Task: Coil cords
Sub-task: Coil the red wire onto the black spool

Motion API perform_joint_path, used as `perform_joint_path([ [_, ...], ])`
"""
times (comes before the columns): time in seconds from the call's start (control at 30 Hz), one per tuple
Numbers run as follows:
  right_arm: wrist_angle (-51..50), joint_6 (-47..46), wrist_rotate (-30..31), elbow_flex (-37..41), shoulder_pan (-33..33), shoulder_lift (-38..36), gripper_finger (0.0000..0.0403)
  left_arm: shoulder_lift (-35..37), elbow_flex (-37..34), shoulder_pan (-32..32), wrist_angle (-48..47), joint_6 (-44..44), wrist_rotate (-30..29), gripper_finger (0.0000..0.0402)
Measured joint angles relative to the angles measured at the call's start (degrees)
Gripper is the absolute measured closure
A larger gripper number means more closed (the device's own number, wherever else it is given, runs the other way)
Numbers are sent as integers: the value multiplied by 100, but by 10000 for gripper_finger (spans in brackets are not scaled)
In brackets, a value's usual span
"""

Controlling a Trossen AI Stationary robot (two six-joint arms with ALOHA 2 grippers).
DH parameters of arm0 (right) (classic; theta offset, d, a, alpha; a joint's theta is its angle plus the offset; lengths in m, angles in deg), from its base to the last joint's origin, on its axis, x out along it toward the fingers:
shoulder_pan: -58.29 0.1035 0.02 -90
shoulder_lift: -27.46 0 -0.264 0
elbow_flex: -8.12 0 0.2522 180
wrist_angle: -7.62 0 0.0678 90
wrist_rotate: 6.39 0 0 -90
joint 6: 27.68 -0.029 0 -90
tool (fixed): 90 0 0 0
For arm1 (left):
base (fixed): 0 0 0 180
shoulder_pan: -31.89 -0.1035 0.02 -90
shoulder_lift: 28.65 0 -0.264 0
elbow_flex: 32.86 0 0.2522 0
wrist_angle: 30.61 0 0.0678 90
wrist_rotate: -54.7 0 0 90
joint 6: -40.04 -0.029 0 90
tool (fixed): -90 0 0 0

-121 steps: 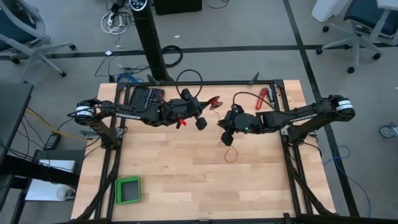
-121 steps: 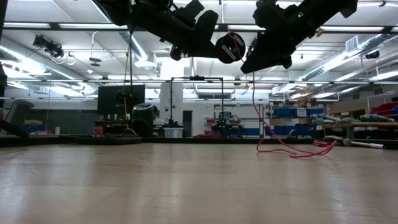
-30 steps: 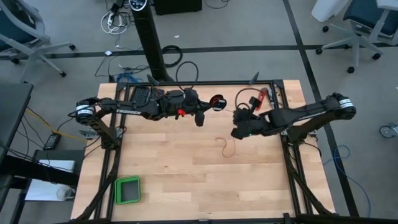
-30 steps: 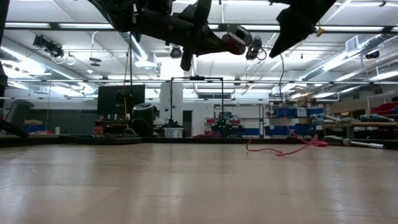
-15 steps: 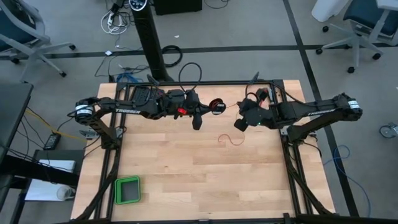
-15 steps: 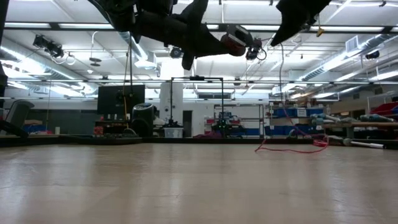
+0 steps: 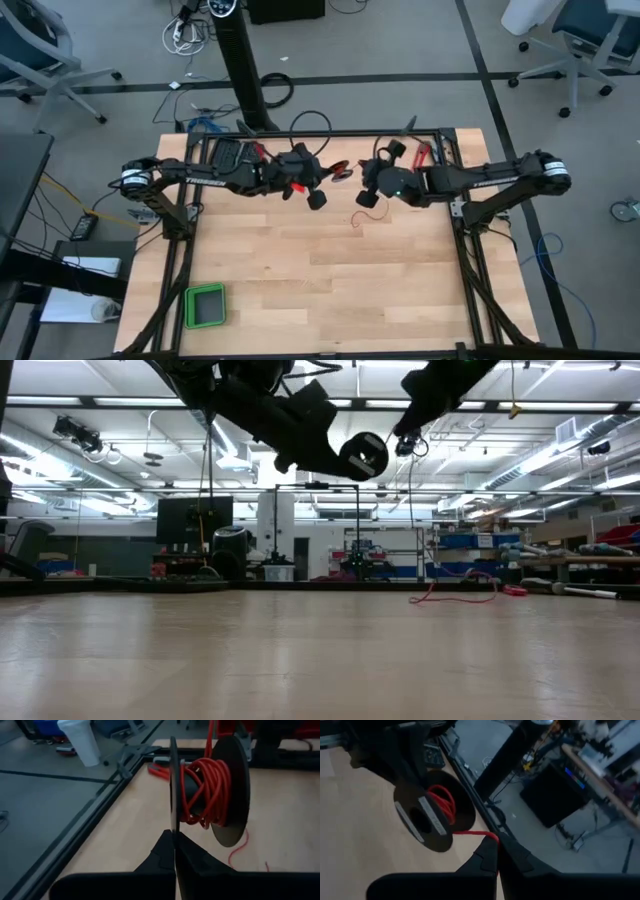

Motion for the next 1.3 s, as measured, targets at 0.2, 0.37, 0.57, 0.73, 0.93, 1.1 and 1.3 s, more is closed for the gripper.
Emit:
perform_joint_path([
  [0.2,1029,813,-70,0,-4,395,391,0,-2,0,-197,-44,-299,401],
  [0.37,1286,612,-361,0,37,529,356,-4,-5,0,-286,-42,-902,401],
  [0.57,1308,25,-1120,-2,40,531,326,-11,-9,53,20,-105,-1258,401],
  [0.73,1247,-181,-1251,-4,66,577,323,-11,-9,159,292,-319,-1331,401],
  [0.93,295,-1283,-1814,87,95,339,331,-13,-9,216,59,-326,-1341,401],
  [1.1,808,-1764,-2357,922,63,338,333,-13,-9,221,64,-321,-1335,401],
  [1.3,2837,-2137,-3197,2159,-237,341,332,-13,-9,225,161,-298,-1077,401],
])
